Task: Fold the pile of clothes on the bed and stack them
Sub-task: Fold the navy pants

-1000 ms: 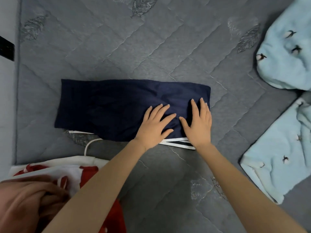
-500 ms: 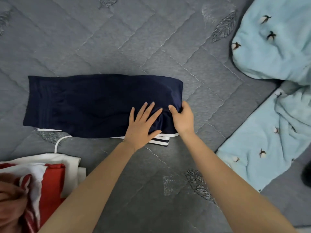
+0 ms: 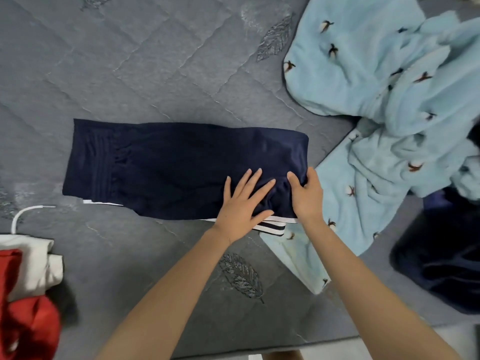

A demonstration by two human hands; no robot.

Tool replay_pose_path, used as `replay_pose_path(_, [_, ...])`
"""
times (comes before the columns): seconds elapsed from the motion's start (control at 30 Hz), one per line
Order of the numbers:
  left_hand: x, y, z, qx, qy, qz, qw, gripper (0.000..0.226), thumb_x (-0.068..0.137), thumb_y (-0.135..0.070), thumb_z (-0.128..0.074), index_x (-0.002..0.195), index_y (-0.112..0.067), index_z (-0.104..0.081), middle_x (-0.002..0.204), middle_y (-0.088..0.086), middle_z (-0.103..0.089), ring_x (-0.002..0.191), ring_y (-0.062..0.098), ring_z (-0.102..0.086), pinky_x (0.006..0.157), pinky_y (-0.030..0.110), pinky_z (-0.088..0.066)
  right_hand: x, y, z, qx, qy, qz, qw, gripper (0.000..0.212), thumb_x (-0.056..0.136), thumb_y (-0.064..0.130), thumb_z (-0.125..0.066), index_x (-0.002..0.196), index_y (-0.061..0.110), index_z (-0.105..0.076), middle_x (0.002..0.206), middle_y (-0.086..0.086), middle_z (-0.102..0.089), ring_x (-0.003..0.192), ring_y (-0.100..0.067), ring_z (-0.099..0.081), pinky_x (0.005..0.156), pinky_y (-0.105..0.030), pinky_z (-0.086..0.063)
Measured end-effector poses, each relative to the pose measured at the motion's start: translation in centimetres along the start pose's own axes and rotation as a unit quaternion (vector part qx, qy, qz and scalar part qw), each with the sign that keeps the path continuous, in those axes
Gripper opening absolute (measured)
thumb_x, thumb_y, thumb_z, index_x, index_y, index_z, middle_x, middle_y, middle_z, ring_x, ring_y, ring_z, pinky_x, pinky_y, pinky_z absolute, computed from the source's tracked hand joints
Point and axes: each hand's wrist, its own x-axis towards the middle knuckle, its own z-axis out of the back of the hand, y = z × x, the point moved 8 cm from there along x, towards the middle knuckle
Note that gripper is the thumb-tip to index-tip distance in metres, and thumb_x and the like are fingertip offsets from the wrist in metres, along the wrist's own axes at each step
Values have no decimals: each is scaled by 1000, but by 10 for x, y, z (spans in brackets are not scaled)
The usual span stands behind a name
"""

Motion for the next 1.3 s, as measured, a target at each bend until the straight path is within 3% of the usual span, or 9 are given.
replay_pose_path(0.17, [17, -47, -4, -27, -69, 2, 997, 61, 89, -60, -49, 134, -18, -54, 151, 9, -41, 142, 28, -33, 115, 61, -22, 21, -11, 31, -32, 30, -6, 999, 16, 94, 21, -59, 81, 15, -50, 72, 5, -53, 64, -6, -49, 62, -18, -39])
replay_pose_path(0.3, [21, -96, -16, -21, -126, -40, 991, 55, 78, -57, -69, 109, -15, -52, 131, 9, -53, 125, 28, -47, 112, 51, -31, 41, -10, 33, -36, 64, -2, 997, 34, 92, 33, -64, 71, 14, -47, 63, 3, -49, 58, -11, -43, 59, -26, -38])
replay_pose_path(0.47, [32, -103, -30, 14, -170, 17, 985, 28, 80, -32, -75, 95, -12, -61, 117, 10, -60, 109, 27, -57, 98, 49, -45, 60, -3, 28, -30, 76, -9, 997, 48, 93, 37, -63, 62, 18, -32, 56, 7, -34, 52, -8, -31, 50, -18, -28])
replay_pose_path(0.63, [22, -114, -27, 17, -178, -41, 983, 7, 86, -15, -67, 84, -9, -64, 126, 11, -60, 123, 27, -51, 107, 52, -39, 76, 2, 27, -1, 64, -10, 998, 48, 91, 24, -65, 58, 18, -30, 55, 4, -33, 53, -9, -31, 52, -24, -28])
replay_pose_path(0.73, [0, -126, -29, 3, -155, -81, 985, 14, 84, -3, -67, 73, -9, -61, 128, 12, -62, 130, 24, -47, 112, 52, -34, 87, 11, 32, 30, 55, -11, 998, 33, 92, 22, -64, 66, 12, -48, 64, -4, -48, 62, -12, -44, 60, -27, -39])
replay_pose_path(0.93, [-5, -115, -20, -123, -117, -37, 985, 17, 98, -22, -51, 98, -11, -64, 141, 8, -51, 132, 22, -47, 109, 50, -37, 79, -7, 28, 47, 95, -45, 993, 29, 93, 37, -61, 83, 11, -55, 82, -5, -60, 77, -15, -56, 74, -36, -48])
replay_pose_path(1.03, [6, -94, -5, -243, -128, 104, 956, 40, 102, -34, -39, 129, -12, -57, 146, 3, -48, 136, 17, -42, 114, 42, -32, 67, -15, 25, 50, 139, -69, 987, 43, 83, 51, -67, 108, 16, -64, 106, 4, -71, 97, -13, -67, 89, -38, -55])
replay_pose_path(1.17, [14, -60, -7, -91, -32, 205, 974, 60, 98, -54, -20, 151, -30, -32, 160, -3, -25, 150, 21, -11, 121, 47, -3, 54, 6, 27, -27, 126, 10, 992, 29, 91, 27, -64, 114, 11, -59, 107, -4, -67, 99, -20, -64, 85, -33, -53])
replay_pose_path(1.3, [12, -40, 3, -324, 9, 218, 921, 55, 101, -54, -29, 151, -31, -31, 157, -10, -29, 147, 8, -16, 122, 40, -8, 33, 48, 15, -56, 126, 100, 985, 24, 93, 17, -60, 114, 8, -58, 105, -4, -67, 96, -20, -63, 85, -32, -51])
